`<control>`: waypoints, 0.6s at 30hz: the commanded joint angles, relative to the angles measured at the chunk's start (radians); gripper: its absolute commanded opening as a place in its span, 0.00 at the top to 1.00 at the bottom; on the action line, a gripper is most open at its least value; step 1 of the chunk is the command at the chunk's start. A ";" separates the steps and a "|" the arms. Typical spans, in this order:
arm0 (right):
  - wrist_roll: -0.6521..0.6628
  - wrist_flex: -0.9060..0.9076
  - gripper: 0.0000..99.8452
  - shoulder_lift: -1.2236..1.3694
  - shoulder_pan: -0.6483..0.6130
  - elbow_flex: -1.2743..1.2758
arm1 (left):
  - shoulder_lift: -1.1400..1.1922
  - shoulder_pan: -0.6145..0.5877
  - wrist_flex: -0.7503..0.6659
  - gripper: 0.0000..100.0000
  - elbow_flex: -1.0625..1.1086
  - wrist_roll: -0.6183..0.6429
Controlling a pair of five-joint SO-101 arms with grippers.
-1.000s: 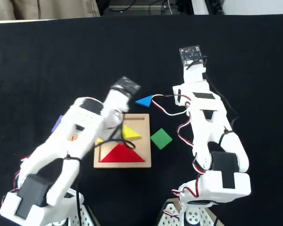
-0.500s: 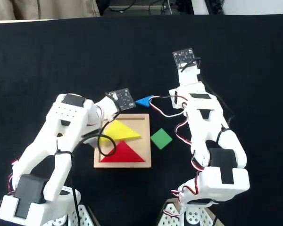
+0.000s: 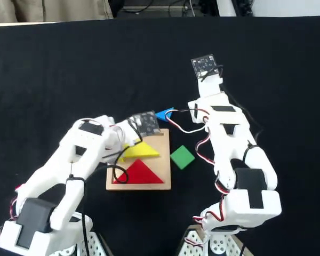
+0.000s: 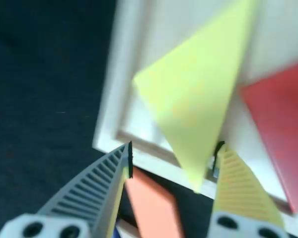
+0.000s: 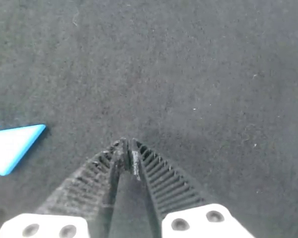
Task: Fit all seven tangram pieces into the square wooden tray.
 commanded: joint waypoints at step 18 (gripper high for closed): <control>0.012 -0.006 0.99 -0.008 -0.017 -0.053 | -0.048 -0.044 -0.213 0.73 -0.013 0.238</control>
